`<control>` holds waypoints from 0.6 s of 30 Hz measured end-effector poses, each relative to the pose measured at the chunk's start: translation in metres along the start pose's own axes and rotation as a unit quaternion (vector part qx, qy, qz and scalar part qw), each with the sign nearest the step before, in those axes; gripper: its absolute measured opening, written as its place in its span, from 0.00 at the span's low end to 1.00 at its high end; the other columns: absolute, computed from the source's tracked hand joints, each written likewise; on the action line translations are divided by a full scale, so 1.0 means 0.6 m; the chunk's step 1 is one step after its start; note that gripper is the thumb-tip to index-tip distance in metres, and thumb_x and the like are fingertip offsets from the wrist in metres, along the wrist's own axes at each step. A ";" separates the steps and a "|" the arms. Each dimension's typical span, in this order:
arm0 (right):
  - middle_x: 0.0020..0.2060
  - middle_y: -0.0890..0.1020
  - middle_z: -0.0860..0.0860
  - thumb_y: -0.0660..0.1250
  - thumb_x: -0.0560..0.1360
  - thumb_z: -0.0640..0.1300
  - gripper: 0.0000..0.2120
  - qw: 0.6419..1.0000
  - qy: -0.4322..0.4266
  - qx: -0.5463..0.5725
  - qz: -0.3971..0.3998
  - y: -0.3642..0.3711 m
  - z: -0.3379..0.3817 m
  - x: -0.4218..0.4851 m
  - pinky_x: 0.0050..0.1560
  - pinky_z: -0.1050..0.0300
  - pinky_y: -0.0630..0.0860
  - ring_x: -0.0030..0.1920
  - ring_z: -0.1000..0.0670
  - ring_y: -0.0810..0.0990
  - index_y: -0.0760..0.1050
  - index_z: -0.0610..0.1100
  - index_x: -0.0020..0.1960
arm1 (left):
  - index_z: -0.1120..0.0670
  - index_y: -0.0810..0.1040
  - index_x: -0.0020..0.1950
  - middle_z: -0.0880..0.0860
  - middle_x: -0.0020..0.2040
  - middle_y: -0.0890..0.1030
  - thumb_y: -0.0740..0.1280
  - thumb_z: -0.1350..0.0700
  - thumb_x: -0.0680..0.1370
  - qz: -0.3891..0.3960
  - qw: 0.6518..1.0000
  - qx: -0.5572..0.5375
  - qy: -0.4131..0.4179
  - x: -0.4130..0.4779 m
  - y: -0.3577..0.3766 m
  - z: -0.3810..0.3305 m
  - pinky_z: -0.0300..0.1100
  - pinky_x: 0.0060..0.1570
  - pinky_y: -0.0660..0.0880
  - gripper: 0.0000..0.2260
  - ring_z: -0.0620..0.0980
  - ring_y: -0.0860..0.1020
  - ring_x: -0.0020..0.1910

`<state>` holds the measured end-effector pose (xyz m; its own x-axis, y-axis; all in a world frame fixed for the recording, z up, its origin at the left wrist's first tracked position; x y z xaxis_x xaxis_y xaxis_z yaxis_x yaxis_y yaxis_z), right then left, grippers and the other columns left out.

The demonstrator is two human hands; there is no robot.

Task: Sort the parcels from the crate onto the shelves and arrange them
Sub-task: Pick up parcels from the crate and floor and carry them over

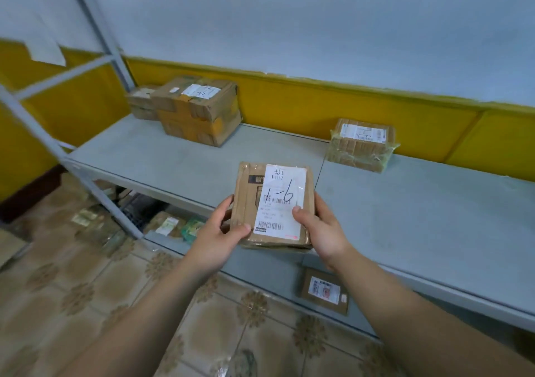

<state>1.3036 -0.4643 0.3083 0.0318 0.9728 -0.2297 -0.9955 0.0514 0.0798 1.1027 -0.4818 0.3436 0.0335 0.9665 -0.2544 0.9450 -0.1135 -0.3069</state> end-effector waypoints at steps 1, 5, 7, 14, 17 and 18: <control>0.65 0.79 0.50 0.71 0.76 0.42 0.29 1.000 0.000 0.001 0.007 0.013 -0.004 -0.013 0.64 0.49 0.77 0.62 0.50 0.80 0.66 0.49 0.75 | 0.41 0.61 0.75 0.38 0.59 0.75 0.66 0.58 0.79 -0.005 1.000 -0.001 0.001 -0.015 -0.012 0.008 0.49 0.65 0.71 0.28 0.44 0.75 0.60; 0.66 0.78 0.52 0.69 0.78 0.41 0.28 1.000 0.001 -0.010 0.022 0.066 -0.006 -0.047 0.62 0.54 0.78 0.62 0.50 0.79 0.65 0.51 0.76 | 0.41 0.65 0.73 0.38 0.61 0.74 0.67 0.60 0.79 -0.023 0.999 -0.006 0.023 -0.054 -0.068 0.030 0.44 0.63 0.71 0.26 0.34 0.74 0.56; 0.64 0.79 0.54 0.69 0.78 0.43 0.29 0.999 0.009 -0.026 0.027 0.105 -0.015 -0.062 0.62 0.53 0.77 0.62 0.51 0.80 0.64 0.55 0.76 | 0.36 0.63 0.69 0.33 0.56 0.72 0.67 0.60 0.79 -0.025 0.999 0.004 0.029 -0.074 -0.102 0.046 0.40 0.59 0.69 0.26 0.31 0.73 0.52; 0.63 0.80 0.53 0.66 0.80 0.42 0.26 0.997 0.047 -0.042 0.035 0.313 -0.084 -0.091 0.57 0.54 0.80 0.58 0.51 0.82 0.64 0.59 0.74 | 0.27 0.61 0.67 0.39 0.64 0.71 0.70 0.61 0.76 -0.030 0.999 0.016 -0.008 -0.120 -0.273 0.169 0.49 0.56 0.78 0.34 0.47 0.74 0.62; 0.66 0.77 0.53 0.67 0.79 0.46 0.32 0.994 0.034 -0.099 0.019 0.410 -0.115 -0.105 0.60 0.48 0.79 0.58 0.50 0.81 0.57 0.57 0.78 | 0.31 0.59 0.70 0.31 0.55 0.71 0.68 0.64 0.77 -0.015 1.000 0.009 -0.008 -0.128 -0.347 0.217 0.39 0.47 0.77 0.35 0.39 0.76 0.55; 0.66 0.76 0.54 0.68 0.78 0.47 0.36 0.992 0.029 -0.125 0.017 0.437 -0.124 -0.110 0.60 0.48 0.79 0.58 0.50 0.81 0.53 0.58 0.79 | 0.32 0.59 0.70 0.31 0.54 0.72 0.68 0.65 0.77 -0.010 1.000 0.009 -0.013 -0.127 -0.369 0.233 0.36 0.44 0.77 0.35 0.37 0.76 0.53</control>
<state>1.0338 -0.5321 0.2724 -0.0006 0.9578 -0.2875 -0.9870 -0.0467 -0.1535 0.8453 -0.5628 0.3028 0.0067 0.9624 -0.2716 0.9391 -0.0994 -0.3290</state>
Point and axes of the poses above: each hand's wrist, its own x-axis towards the middle knuckle, its own y-axis out of the palm, z = x × y, the point moved 3 cm from there along x, towards the middle knuckle
